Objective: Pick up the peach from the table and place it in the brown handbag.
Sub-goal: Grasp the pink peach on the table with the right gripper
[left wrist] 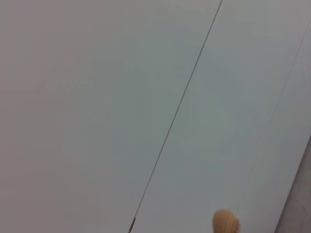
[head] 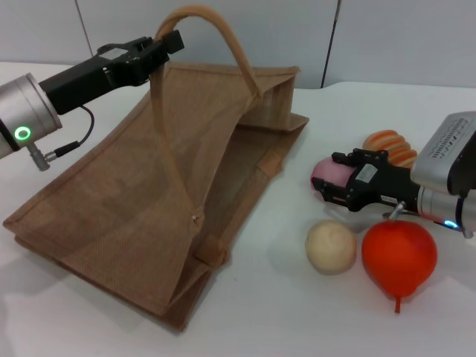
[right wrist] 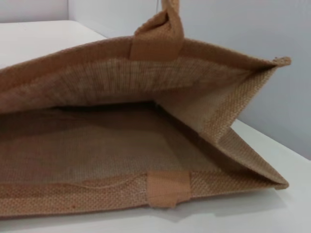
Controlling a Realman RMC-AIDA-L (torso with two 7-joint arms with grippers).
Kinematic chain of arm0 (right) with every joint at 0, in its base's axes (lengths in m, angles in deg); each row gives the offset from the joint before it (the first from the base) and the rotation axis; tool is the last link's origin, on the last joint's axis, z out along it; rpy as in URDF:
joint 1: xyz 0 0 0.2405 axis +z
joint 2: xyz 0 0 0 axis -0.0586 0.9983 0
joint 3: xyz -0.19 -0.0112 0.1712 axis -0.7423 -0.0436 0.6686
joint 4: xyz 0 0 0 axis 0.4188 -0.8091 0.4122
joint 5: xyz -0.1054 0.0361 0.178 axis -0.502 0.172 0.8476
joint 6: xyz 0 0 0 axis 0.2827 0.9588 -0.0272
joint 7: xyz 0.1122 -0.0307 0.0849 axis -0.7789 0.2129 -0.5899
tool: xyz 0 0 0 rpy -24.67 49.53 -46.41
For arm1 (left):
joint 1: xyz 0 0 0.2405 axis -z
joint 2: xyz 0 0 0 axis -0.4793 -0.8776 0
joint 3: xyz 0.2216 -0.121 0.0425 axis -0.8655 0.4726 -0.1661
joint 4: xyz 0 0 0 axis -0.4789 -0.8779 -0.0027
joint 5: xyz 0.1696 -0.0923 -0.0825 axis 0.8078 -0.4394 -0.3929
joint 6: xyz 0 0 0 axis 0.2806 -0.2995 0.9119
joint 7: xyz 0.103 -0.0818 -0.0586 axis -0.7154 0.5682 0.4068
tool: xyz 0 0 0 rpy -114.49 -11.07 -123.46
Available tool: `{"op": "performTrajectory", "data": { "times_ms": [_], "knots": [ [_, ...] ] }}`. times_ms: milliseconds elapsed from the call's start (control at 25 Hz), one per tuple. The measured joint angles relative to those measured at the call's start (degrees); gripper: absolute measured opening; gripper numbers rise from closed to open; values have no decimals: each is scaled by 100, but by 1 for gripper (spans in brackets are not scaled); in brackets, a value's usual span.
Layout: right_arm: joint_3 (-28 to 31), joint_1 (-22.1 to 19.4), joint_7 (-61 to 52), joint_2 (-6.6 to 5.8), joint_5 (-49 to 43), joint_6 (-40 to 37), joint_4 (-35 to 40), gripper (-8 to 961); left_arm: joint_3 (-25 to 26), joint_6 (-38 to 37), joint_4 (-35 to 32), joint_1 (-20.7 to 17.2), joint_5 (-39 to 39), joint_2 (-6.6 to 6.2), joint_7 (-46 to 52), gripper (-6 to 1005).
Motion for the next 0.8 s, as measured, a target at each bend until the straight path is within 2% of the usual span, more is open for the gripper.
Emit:
{"op": "performTrajectory", "data": {
  "times_ms": [120, 400, 800],
  "knots": [
    [1, 0, -5, 0, 1, -2, 0, 670, 0, 1, 0, 0, 0, 0, -1, 121],
    [0, 1, -21, -1, 1, -4, 7, 541, 1, -4, 0, -6, 0, -3, -1, 121],
    [75, -116, 10, -36, 113, 337, 67, 434, 9, 12, 0, -18, 0, -18, 7, 121]
  ]
}}
